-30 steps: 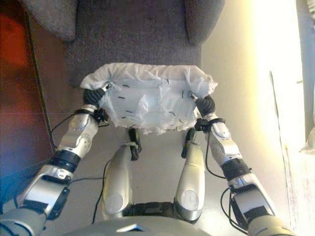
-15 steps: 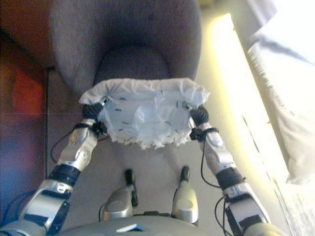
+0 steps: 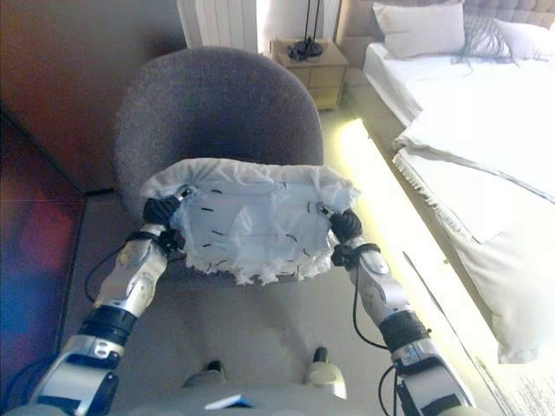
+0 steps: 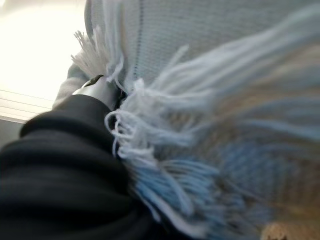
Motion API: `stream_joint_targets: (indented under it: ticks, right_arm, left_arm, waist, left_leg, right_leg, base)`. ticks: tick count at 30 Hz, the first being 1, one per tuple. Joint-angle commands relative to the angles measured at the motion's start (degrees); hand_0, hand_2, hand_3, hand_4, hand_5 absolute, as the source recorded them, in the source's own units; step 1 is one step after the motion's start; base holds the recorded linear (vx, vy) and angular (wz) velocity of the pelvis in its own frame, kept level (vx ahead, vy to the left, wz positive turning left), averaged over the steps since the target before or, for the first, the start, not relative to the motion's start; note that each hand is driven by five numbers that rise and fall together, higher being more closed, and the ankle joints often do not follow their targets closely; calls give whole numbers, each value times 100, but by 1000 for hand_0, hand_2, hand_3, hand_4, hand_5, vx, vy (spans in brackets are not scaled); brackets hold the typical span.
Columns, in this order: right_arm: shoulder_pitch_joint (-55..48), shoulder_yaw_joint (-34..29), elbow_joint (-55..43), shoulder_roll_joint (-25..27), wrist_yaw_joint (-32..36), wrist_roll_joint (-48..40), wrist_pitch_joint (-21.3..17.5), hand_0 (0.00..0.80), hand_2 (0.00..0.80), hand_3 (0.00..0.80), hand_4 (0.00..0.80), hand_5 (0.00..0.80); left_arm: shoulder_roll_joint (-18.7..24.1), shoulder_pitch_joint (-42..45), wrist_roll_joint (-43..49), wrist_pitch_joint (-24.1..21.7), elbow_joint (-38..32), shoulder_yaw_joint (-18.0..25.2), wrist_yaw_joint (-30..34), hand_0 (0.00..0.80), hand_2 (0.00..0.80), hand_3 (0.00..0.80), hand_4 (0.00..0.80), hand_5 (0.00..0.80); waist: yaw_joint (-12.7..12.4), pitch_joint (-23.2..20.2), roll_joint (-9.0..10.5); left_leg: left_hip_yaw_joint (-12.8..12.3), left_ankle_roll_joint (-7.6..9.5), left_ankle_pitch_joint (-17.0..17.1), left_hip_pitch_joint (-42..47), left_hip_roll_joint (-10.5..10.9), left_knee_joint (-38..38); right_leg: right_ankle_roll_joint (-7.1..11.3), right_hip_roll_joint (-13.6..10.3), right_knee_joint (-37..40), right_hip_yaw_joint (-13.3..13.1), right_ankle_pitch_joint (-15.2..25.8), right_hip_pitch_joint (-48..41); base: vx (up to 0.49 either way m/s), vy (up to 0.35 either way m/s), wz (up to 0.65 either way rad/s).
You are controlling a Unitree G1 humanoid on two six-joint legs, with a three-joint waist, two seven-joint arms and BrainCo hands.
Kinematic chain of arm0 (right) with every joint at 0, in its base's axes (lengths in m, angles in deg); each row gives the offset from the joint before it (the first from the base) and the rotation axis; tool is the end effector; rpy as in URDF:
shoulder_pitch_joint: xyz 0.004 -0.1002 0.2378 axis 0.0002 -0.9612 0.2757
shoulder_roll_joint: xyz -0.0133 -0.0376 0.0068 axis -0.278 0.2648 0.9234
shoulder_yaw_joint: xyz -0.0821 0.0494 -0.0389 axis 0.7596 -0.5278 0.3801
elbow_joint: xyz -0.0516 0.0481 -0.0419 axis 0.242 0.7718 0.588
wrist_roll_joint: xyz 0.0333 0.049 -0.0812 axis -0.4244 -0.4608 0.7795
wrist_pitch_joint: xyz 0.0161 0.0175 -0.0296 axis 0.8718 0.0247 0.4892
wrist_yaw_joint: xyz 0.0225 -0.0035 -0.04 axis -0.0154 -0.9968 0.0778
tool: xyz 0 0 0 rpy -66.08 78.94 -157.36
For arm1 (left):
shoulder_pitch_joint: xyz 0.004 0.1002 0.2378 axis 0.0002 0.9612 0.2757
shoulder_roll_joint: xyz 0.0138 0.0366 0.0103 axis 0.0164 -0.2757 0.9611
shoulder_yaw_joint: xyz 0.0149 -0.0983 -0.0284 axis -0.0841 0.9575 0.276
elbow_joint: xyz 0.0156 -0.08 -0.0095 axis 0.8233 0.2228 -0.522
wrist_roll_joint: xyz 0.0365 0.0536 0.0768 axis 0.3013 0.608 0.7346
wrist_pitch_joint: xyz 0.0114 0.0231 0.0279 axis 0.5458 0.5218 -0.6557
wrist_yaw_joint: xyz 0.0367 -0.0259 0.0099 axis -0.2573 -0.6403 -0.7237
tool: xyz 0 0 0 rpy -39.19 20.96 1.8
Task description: Pick up the cushion and take it to the sofa
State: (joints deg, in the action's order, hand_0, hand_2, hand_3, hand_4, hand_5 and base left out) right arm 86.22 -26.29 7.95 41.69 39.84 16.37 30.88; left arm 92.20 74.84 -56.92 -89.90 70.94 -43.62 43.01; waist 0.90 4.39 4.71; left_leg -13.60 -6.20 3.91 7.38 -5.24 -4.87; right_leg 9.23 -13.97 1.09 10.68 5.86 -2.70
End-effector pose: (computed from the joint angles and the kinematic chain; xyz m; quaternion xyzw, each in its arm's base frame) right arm 0.2363 -0.1745 0.0211 0.1551 0.1202 0.0771 0.9775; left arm 0.2472 0.2055 0.0389 -0.0516 0.0659 0.0244 0.9962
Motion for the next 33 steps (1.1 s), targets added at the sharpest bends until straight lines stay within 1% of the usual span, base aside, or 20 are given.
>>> stream_joint_targets:
  ticks: [1,2,4,5,7,8,10,12,13,15,17,19,22,23,25,27,29,30,31,33]
  right_arm:
    - [257,-118,-296,-60,51,-194,-378,800,800,800,800,800]
    - [256,-104,-250,-60,49,-201,-447,800,800,800,800,800]
    - [242,-82,-176,-34,3,-308,-543,800,800,800,800,800]
    - [205,-79,-138,-17,23,-397,-572,800,800,800,800,800]
    - [123,-88,-83,0,74,-417,-584,800,800,800,800,800]
    - [93,-91,-5,-5,93,-405,-593,800,800,800,800,800]
    - [89,-84,76,-11,95,-413,-594,800,800,800,800,800]
    - [120,-128,134,18,110,-524,-573,800,800,800,800,800]
    - [119,-153,137,36,119,-563,-558,800,800,800,800,800]
    - [78,-218,87,109,142,-636,-449,800,800,800,800,800]
    - [20,-275,61,185,201,-661,-332,800,800,800,800,800]
    - [-24,-311,58,212,261,-659,-293,800,800,800,800,800]
    - [-113,-355,67,203,354,-558,-319,800,800,800,800,800]
    - [-112,-389,101,197,455,-455,-318,800,800,800,800,800]
    - [-32,-324,82,232,474,-335,-315,800,800,800,800,800]
    - [72,-232,-7,268,482,-243,-172,800,800,800,800,800]
    - [128,-163,-93,288,539,-116,1,800,800,800,800,800]
    - [127,-143,-120,328,622,-81,34,800,800,800,800,800]
    - [128,-143,-157,401,666,-60,80,800,800,800,800,800]
    - [128,-174,-164,505,716,-87,103,800,800,800,800,800]
  left_arm:
    - [-102,-780,31,-364,73,-111,151,800,800,800,800,800]
    - [-69,-834,24,-388,138,-164,198,800,800,800,800,800]
    - [13,-919,17,-426,245,-247,307,800,800,800,800,800]
    - [51,-924,-20,-444,281,-269,364,800,800,800,800,800]
    - [71,-903,-69,-445,296,-275,410,800,800,800,800,800]
    - [69,-892,-87,-433,297,-288,441,800,800,800,800,800]
    - [68,-879,-90,-422,275,-324,428,800,800,800,800,800]
    - [50,-917,-88,-354,163,-437,305,800,800,800,800,800]
    - [33,-917,-81,-330,121,-477,268,800,800,800,800,800]
    - [-16,-840,-84,-314,79,-518,261,800,800,800,800,800]
    - [-51,-729,-85,-273,43,-475,311,800,800,800,800,800]
    - [-84,-619,-43,-236,-21,-410,366,800,800,800,800,800]
    - [-166,-516,119,-205,-104,-335,432,800,800,800,800,800]
    - [-174,-471,156,-218,-150,-291,401,800,800,800,800,800]
    - [-222,-425,52,-251,-240,-281,284,800,800,800,800,800]
    - [-245,-341,-7,-338,-236,-212,225,800,800,800,800,800]
    - [-244,-247,-22,-328,-255,-122,164,800,800,800,800,800]
    - [-222,-212,3,-360,-247,-93,145,800,800,800,800,800]
    - [-219,-188,5,-358,-277,-54,117,800,800,800,800,800]
    - [-235,-167,46,-282,-382,3,66,800,800,800,800,800]
  waist:
    - [66,-220,-82]
    - [81,-149,-140]
    - [126,-6,-243]
    - [154,52,-300]
    - [209,75,-332]
    - [236,76,-306]
    - [260,65,-205]
    - [325,89,-27]
    - [346,87,36]
    - [448,95,108]
    - [511,116,110]
    - [528,129,116]
    - [559,94,189]
    - [538,53,226]
    - [573,2,216]
    - [660,-114,136]
    - [726,-257,-1]
    - [729,-315,0]
    - [700,-324,34]
    - [630,-305,136]
  left_leg:
    - [360,718,-855,-261,522,713]
    - [415,778,-869,-281,551,771]
    - [476,820,-928,-236,566,848]
    - [527,823,-933,-194,560,868]
    - [539,812,-948,-148,556,886]
    - [546,807,-978,-107,588,889]
    - [563,806,-1072,-63,665,945]
    - [719,813,-1334,-38,782,1150]
    - [784,822,-1426,-38,831,1225]
    - [882,838,-1641,28,876,1414]
    - [888,870,-1779,236,879,1457]
    - [880,902,-1886,392,877,1471]
    - [849,959,-2149,543,909,1625]
    - [812,1004,-2193,511,926,1707]
    - [641,886,-2090,551,802,2005]
    - [483,675,-1737,758,588,2242]
    - [355,386,-973,823,325,2604]
    - [294,230,-506,665,221,3010]
    - [243,118,-186,309,77,3812]
    - [211,86,-60,-326,-44,4696]
  right_leg:
    - [222,-462,-1686,-358,409,367]
    - [212,-582,-2279,-499,734,625]
    - [171,-567,-3165,-842,971,1113]
    - [145,-492,-3449,-994,1009,1278]
    - [155,-347,-3420,-1135,1107,1458]
    - [192,-238,-3189,-1166,1153,1510]
    - [256,-158,-2564,-1142,1222,1488]
    - [350,-39,-1330,-1119,1115,1432]
    - [378,16,-919,-1166,1028,1456]
    - [428,203,29,-1174,894,1502]
    - [429,364,154,-1076,898,1685]
    - [402,449,64,-1006,899,1831]
    - [364,441,-148,-915,977,1907]
    - [340,405,-36,-820,855,1722]
    - [255,432,-208,-704,731,1593]
    - [131,538,-527,-695,574,1566]
    - [-88,760,-730,-738,329,1409]
    - [-217,845,-682,-770,221,1251]
    - [-364,900,-622,-748,98,1006]
    - [-543,873,-554,-742,-39,738]
  base:
    - [-4,168,29]
    - [-16,188,28]
    - [0,185,28]
    - [40,134,50]
    - [101,47,38]
    - [167,-32,9]
    - [226,-111,7]
    - [307,-176,12]
    - [351,-141,10]
    - [389,-97,11]
    - [384,-76,15]
    - [395,-104,27]
    - [473,-165,46]
    - [480,-200,21]
    - [489,-174,-27]
    - [499,-152,-34]
    - [446,-214,-25]
    - [416,-311,-20]
    - [360,-307,-22]
    - [311,-236,-28]
